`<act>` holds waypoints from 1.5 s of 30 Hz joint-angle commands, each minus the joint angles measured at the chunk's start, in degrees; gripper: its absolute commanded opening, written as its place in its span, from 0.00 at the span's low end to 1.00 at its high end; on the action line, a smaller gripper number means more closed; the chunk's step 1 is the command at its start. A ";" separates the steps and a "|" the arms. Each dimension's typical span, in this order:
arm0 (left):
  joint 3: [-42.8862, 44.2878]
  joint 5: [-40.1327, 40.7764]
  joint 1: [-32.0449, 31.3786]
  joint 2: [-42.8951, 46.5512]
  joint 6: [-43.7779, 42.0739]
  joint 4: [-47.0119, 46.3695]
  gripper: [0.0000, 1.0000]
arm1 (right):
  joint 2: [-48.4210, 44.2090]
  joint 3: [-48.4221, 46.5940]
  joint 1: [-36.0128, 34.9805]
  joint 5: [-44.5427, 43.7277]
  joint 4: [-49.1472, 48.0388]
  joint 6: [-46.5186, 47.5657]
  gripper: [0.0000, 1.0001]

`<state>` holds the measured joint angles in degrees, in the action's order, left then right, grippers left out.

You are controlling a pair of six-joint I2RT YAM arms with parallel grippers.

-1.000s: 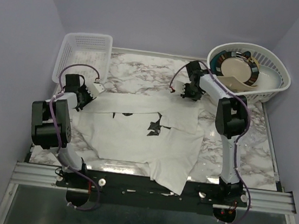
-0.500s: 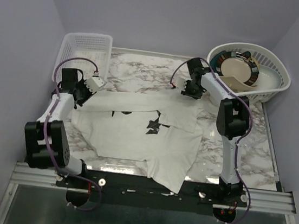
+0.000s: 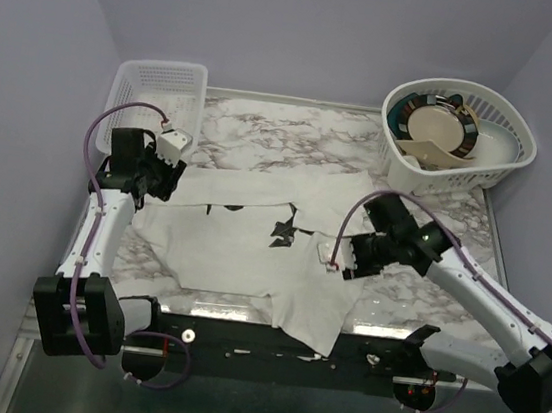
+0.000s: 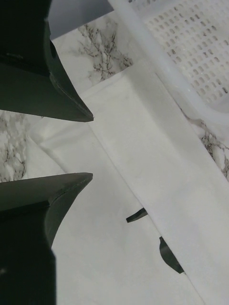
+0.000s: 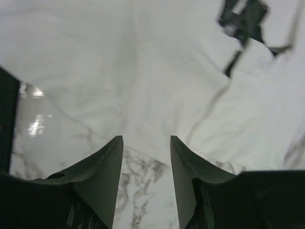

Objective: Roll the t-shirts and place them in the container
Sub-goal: Fold the T-shirt at the center of the board.

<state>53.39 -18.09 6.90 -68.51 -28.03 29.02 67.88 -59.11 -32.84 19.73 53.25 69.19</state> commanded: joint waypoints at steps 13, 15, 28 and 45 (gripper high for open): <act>-5.31 -0.02 -0.04 11.47 8.87 5.43 0.58 | -13.75 28.44 -36.50 1.28 -12.12 -2.74 0.56; -6.01 -0.02 -0.04 12.95 8.61 6.58 0.58 | -12.34 27.74 -37.38 2.68 -11.60 -1.87 0.55; -6.28 2.44 -0.04 15.69 7.38 6.76 0.59 | 0.41 20.79 -42.13 5.85 -7.90 -3.18 0.45; -6.80 1.04 -0.04 15.78 6.76 5.27 0.60 | 6.74 21.14 -46.70 1.55 -10.54 -5.82 0.45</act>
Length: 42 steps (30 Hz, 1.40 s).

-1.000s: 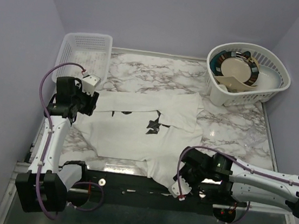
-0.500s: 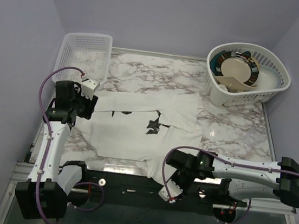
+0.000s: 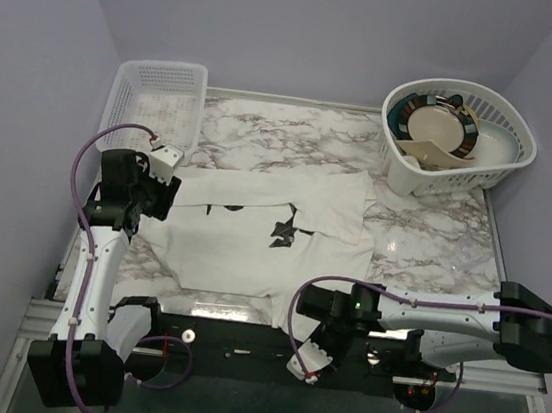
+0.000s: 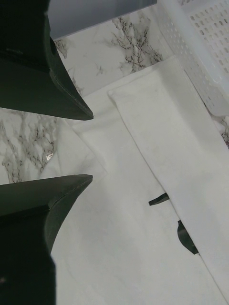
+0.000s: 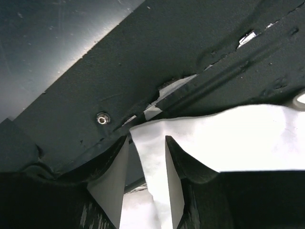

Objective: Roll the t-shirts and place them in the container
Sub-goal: Fold the T-shirt at the center of the board.

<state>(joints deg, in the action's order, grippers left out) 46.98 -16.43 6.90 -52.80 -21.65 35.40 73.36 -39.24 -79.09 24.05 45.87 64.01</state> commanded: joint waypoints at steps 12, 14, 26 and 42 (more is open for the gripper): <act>0.66 -1.33 -0.04 -2.58 2.05 -2.26 0.60 | 3.19 2.33 -0.98 -2.26 -3.33 0.42 0.45; 0.57 -1.50 -0.04 -2.57 2.14 -2.26 0.60 | 3.71 2.33 -1.15 -1.99 -3.33 0.59 0.45; 1.01 -4.31 -0.04 -0.21 0.47 1.16 0.60 | -1.99 1.81 -1.77 -12.89 -3.51 -4.50 0.04; 0.65 -13.64 -0.39 -4.85 -3.05 6.09 0.63 | -12.36 3.82 4.03 -14.56 -4.47 -8.02 0.01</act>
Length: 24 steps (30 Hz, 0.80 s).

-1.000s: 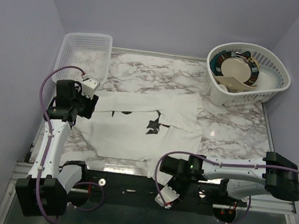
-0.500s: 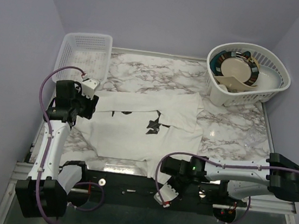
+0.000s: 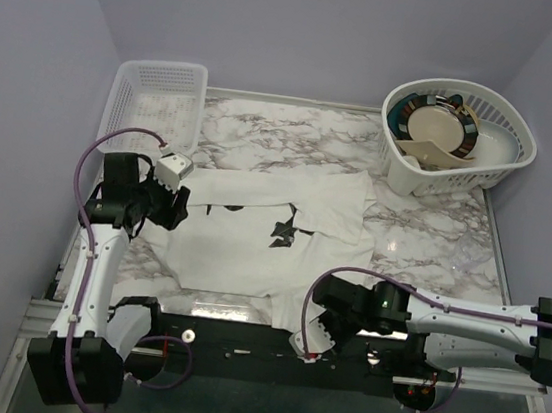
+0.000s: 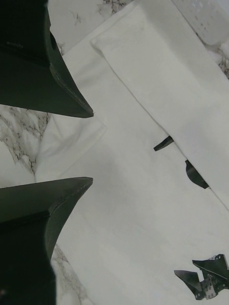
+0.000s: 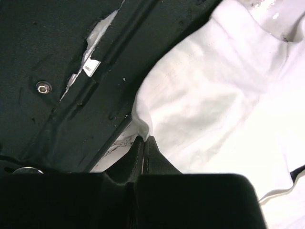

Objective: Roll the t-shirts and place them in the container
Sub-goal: Fold the T-shirt at the center of the board.

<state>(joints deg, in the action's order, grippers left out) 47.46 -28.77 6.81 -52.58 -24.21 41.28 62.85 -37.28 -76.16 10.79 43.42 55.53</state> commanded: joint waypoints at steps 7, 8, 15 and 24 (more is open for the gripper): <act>2.20 3.01 -1.18 -21.58 -12.17 1.36 0.61 | -2.47 2.38 2.15 -1.38 -2.28 0.99 0.01; 2.28 4.41 -1.18 -22.91 -13.49 0.65 0.61 | -2.38 2.38 2.33 -1.30 -2.46 0.90 0.01; 6.59 8.73 -1.18 -31.35 -13.85 -1.11 0.59 | -1.94 2.56 3.56 -1.12 -3.08 1.07 0.01; 10.19 9.18 -1.18 -37.68 -17.54 3.97 0.53 | -0.54 2.30 4.27 -0.77 -4.31 1.07 0.01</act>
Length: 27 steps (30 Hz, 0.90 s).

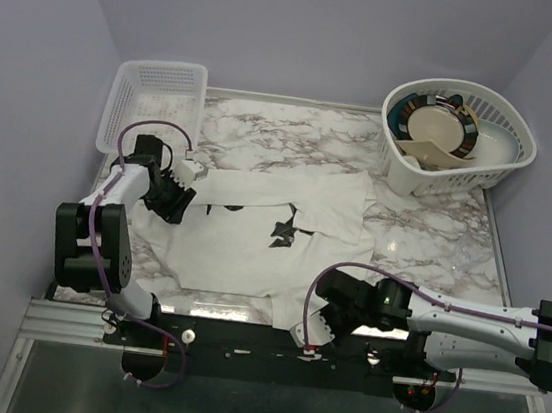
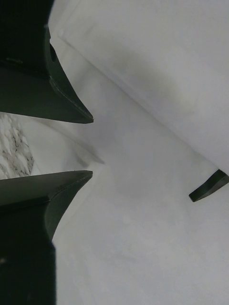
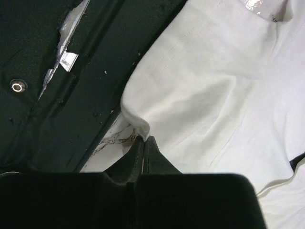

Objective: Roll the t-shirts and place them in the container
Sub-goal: Fold the T-shirt at the center of the board.

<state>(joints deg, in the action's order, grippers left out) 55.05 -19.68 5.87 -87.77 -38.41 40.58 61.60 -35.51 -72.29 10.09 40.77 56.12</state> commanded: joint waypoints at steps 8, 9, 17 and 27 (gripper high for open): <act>3.57 -3.08 -0.24 -5.92 -6.67 10.57 0.49 | 1.33 0.70 0.92 -0.24 -1.93 0.66 0.01; 3.66 -3.26 -0.24 -6.36 -6.94 11.27 0.48 | 1.41 0.70 1.01 -0.24 -2.01 0.75 0.01; 6.03 -4.75 -0.33 -7.94 -7.64 10.66 0.47 | 1.68 0.97 1.45 -0.33 -2.19 0.66 0.01; 12.10 -6.33 -0.33 -12.69 -11.07 18.13 0.30 | 1.76 1.75 1.89 -0.59 -2.54 0.84 0.01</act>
<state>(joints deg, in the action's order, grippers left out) 64.90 -23.42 5.87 -98.59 -47.05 53.58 63.00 -34.85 -70.78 10.07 39.38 56.55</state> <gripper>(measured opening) 0.313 0.022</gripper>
